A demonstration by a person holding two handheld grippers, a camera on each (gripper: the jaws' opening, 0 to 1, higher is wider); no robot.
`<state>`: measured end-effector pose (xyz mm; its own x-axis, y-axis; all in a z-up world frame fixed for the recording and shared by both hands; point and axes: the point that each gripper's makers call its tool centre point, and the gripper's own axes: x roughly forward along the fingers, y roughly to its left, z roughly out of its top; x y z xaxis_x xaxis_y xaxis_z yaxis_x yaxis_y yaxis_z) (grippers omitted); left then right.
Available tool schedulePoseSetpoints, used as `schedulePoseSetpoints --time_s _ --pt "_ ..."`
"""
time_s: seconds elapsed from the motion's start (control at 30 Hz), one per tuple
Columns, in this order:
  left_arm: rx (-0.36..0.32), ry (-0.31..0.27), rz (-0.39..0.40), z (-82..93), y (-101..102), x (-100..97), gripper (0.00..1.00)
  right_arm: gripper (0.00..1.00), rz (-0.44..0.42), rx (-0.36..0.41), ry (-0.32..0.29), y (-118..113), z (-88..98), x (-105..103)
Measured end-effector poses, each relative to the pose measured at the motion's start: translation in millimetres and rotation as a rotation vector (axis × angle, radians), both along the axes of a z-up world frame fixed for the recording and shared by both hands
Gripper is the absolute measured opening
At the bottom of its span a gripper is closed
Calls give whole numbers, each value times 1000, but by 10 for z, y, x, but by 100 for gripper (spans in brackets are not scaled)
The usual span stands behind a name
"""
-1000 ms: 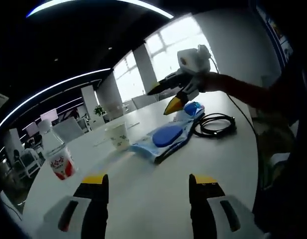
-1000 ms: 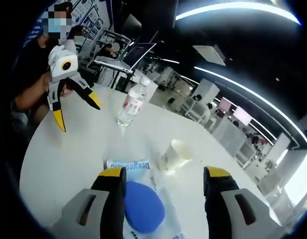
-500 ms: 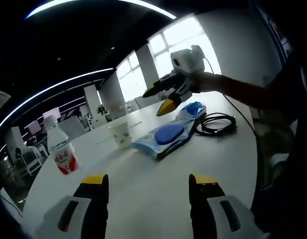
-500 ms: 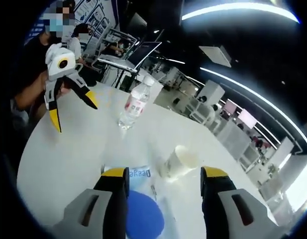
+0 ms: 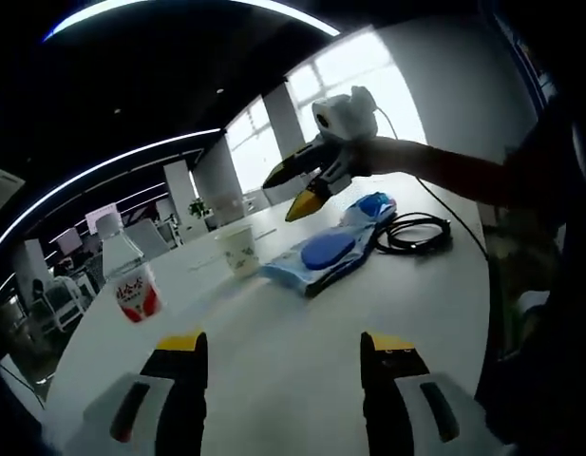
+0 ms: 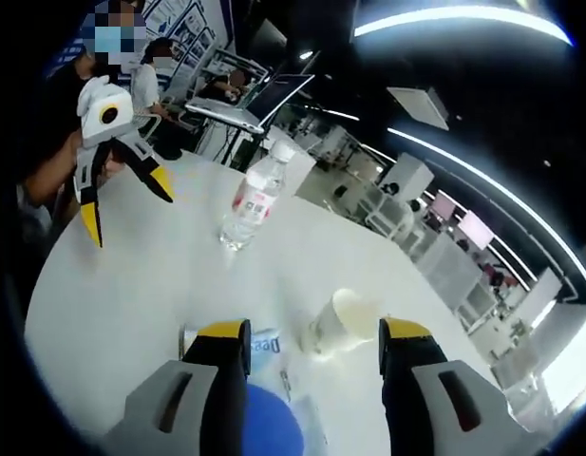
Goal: Arrange the tabletop items into an orderly group along one side of the table until the central work area is clear of visible clutter.
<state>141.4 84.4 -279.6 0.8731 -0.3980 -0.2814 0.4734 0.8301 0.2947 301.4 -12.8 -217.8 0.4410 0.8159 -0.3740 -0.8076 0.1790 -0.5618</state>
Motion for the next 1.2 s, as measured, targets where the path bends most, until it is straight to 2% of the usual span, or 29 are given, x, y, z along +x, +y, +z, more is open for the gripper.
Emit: schedulePoseSetpoints --time_s 0.13,0.3,0.53,1.2 --pt "-2 -1 2 10 10 -21 64 51 -2 -18 -3 47 -26 27" --pt "-10 -7 7 23 42 -55 64 43 -26 -48 -33 86 -69 110" --pt "-12 -1 18 -17 86 -104 64 39 -27 -53 -40 219 -94 216" --pt "-3 12 38 -61 208 -210 64 28 -52 -71 -7 461 -205 419"
